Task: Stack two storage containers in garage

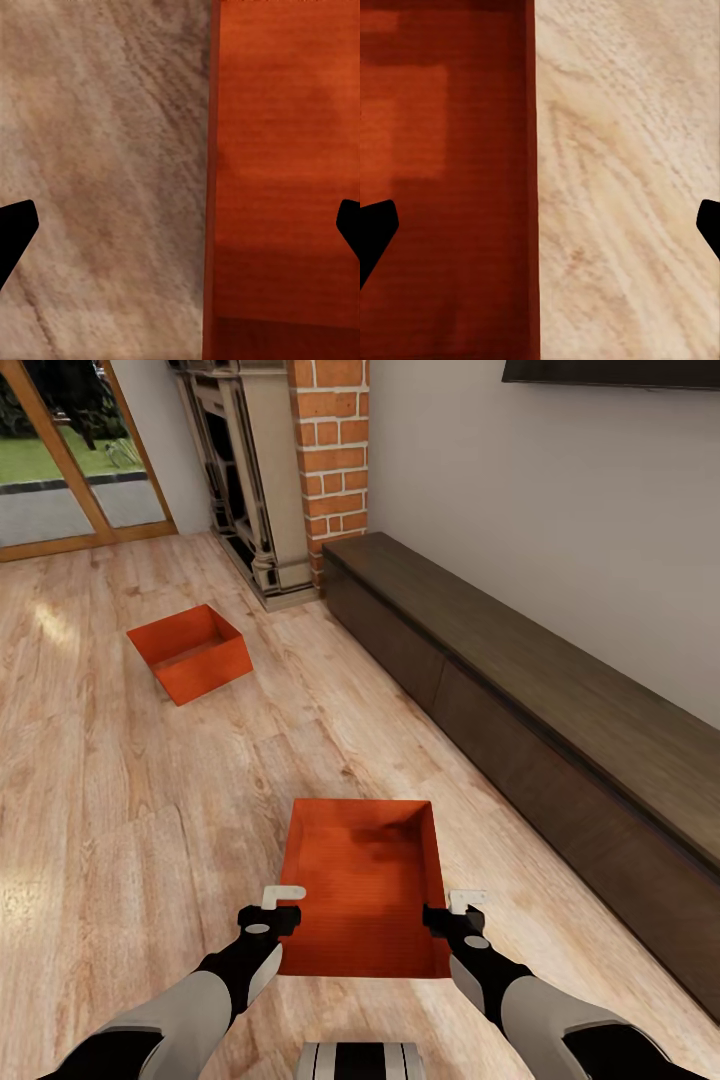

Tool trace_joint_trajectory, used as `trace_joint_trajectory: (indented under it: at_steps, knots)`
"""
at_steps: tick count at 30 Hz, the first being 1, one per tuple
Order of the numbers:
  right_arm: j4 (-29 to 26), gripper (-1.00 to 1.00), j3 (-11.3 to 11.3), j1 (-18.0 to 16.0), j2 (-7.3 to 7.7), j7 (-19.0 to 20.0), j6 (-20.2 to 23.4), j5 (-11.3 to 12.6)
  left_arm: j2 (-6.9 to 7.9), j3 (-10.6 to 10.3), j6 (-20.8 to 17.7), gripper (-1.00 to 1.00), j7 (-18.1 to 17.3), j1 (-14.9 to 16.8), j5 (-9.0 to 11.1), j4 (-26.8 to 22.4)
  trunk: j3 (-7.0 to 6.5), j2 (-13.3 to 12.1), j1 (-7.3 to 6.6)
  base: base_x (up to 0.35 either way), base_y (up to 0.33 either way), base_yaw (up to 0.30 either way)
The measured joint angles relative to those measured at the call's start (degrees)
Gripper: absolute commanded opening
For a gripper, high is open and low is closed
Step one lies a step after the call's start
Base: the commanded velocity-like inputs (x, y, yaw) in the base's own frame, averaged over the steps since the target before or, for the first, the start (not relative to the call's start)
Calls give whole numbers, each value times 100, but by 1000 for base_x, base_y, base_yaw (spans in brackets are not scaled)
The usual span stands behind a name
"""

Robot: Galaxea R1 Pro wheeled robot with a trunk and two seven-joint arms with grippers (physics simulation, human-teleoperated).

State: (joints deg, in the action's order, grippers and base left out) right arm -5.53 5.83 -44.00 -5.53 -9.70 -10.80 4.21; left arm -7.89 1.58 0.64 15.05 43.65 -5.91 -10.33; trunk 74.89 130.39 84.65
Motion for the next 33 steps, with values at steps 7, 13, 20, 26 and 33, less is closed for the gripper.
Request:
trace_joint_trajectory:
  at_steps: [7, 13, 20, 26, 33]
  knots:
    - [2, 100, -2, 0, 4, 0, -8, 0, 0, 0, 0, 100, 1, 0, 0, 0, 71, 159, 87, 0, 0, 0]
    - [2, 100, -6, 0, 8, 0, -9, 0, 0, 7, 0, 100, 3, 0, 0, -8, 162, 361, 198, 0, 0, 0]
    - [0, 100, -7, 0, 9, 0, -9, 0, 0, 8, 0, 100, 3, 0, 1, -10, 162, 361, 198, 0, 0, 0]
    - [0, 100, -7, 0, 9, 0, -9, -1, 0, 8, 0, 100, 3, 0, 0, -9, 162, 361, 198, 0, 0, 0]
    - [0, 100, -7, 0, 9, 0, -9, 0, 0, 8, 0, 100, 3, 0, 0, -9, 162, 361, 198, 0, 0, 0]
